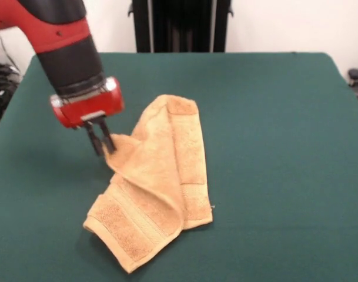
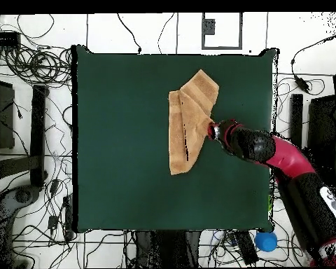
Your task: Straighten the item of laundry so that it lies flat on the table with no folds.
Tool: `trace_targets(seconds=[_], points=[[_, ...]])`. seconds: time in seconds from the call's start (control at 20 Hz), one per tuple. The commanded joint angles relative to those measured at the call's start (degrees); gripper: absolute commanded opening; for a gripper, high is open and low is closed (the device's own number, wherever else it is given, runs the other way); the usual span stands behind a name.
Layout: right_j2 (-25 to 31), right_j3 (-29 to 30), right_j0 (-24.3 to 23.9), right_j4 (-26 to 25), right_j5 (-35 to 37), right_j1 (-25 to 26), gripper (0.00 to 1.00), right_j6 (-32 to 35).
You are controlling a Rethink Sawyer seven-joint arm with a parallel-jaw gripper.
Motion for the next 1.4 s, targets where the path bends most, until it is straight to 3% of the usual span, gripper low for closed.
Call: trace_targets(seconds=[0.05, 0.25, 0.4, 0.9, 1.15, 1.4], points=[[-11.2, 8.5, 4.3, -5.8, -3.8, -8.4, 0.0, 11.4], [-15.5, 12.6, 7.0, -6.3, -7.3, -13.6, 0.0, 15.9], [-16.2, 13.8, 7.7, -4.9, -7.2, -15.0, 0.0, 15.7], [-17.8, 11.4, 10.5, -1.8, -5.1, -14.9, 0.0, 13.7], [-23.6, 8.6, 16.4, -0.6, -1.7, -17.3, 0.0, 17.4], [-26.8, 10.8, 16.8, 0.2, -6.1, -18.9, 0.0, 17.9]])
